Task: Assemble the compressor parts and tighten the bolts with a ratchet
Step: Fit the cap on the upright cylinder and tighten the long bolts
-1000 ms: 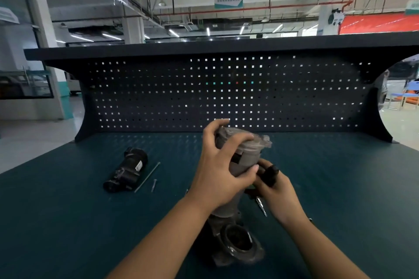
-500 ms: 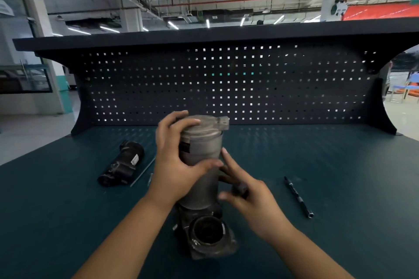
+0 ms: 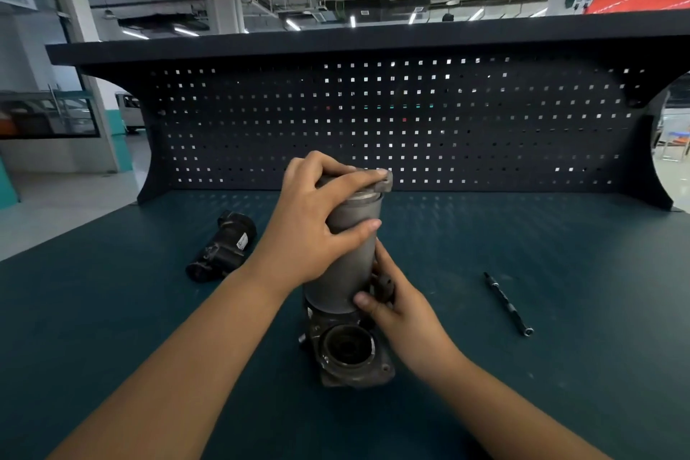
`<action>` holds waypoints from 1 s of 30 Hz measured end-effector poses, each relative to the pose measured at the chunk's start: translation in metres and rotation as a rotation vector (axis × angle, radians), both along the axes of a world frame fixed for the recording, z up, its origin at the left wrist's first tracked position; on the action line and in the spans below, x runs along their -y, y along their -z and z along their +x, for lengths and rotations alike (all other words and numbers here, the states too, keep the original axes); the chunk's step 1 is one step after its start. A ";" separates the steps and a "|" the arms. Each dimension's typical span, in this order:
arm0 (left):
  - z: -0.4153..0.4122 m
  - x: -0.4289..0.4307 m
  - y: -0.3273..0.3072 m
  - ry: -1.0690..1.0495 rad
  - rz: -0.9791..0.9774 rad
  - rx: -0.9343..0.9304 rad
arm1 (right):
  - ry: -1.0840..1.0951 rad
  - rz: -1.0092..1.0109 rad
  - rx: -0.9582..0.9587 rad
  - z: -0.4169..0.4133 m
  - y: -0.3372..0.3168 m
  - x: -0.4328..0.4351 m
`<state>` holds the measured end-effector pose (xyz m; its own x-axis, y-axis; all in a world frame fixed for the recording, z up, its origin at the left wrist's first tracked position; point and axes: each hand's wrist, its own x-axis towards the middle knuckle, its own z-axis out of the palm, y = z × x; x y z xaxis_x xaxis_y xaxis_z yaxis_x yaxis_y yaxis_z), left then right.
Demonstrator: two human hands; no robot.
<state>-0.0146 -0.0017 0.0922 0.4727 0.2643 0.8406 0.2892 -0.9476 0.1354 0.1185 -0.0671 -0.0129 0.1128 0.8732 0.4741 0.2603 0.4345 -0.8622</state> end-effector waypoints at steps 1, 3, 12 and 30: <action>0.000 -0.001 0.000 0.015 -0.016 0.005 | -0.009 -0.002 -0.009 0.000 -0.001 0.000; -0.003 -0.003 0.000 0.052 -0.049 0.014 | -0.014 -0.008 -0.036 0.001 -0.001 -0.001; -0.037 -0.025 0.007 0.205 -0.275 -0.029 | 0.026 0.050 -0.203 -0.001 -0.023 -0.025; -0.064 -0.082 0.061 0.395 -1.189 0.698 | 0.187 0.151 -0.024 -0.032 -0.024 -0.047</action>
<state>-0.0782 0.0805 0.0309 0.2700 0.9135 0.3043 -0.4162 -0.1742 0.8924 0.0864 -0.0198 0.0111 0.2791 0.7553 0.5930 0.3285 0.5052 -0.7980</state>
